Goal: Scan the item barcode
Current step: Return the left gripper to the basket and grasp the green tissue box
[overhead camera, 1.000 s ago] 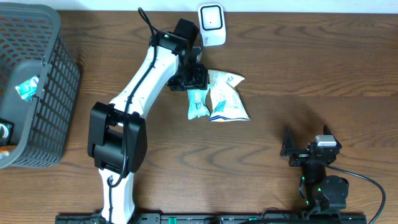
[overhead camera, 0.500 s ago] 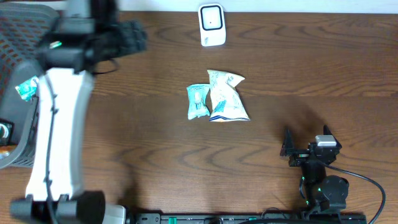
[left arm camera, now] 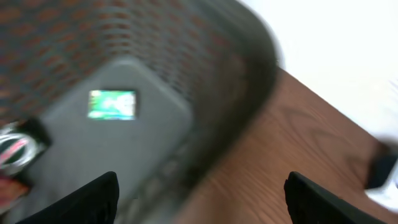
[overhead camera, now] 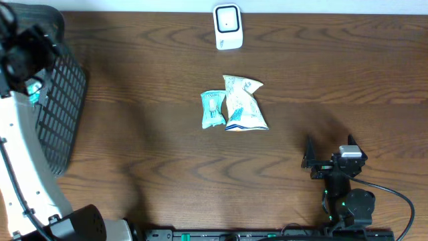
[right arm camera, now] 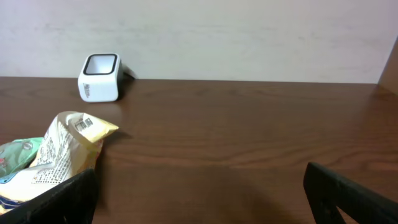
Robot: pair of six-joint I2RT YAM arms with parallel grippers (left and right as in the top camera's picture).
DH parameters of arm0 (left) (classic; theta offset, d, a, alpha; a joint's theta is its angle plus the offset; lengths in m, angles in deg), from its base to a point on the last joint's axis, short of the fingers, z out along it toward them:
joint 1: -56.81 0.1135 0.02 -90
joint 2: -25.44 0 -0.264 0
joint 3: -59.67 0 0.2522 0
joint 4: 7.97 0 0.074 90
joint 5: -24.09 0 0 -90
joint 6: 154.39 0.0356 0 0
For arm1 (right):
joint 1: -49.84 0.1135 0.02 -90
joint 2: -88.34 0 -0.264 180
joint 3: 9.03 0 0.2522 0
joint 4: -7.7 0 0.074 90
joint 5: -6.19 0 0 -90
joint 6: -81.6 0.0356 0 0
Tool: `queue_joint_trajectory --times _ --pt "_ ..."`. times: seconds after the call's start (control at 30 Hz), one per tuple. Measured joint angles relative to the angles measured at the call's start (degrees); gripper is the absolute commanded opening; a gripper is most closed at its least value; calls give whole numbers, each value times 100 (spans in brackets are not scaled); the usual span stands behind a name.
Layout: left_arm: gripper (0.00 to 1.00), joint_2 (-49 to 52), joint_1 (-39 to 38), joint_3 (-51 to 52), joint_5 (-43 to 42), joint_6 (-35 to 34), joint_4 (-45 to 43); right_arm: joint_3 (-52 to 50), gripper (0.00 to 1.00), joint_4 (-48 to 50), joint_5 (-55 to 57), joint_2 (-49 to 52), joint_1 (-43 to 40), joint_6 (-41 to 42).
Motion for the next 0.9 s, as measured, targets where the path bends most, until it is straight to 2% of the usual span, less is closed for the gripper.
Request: queue_joint_trajectory --times 0.37,0.77,0.9 --pt "84 413 1086 0 608 -404 48 0 99 0 0 0 0 0" --pt "82 1449 1235 11 629 -343 -490 0 99 0 0 0 0 0" --pt "76 1934 1235 11 627 -275 -824 0 99 0 0 0 0 0"
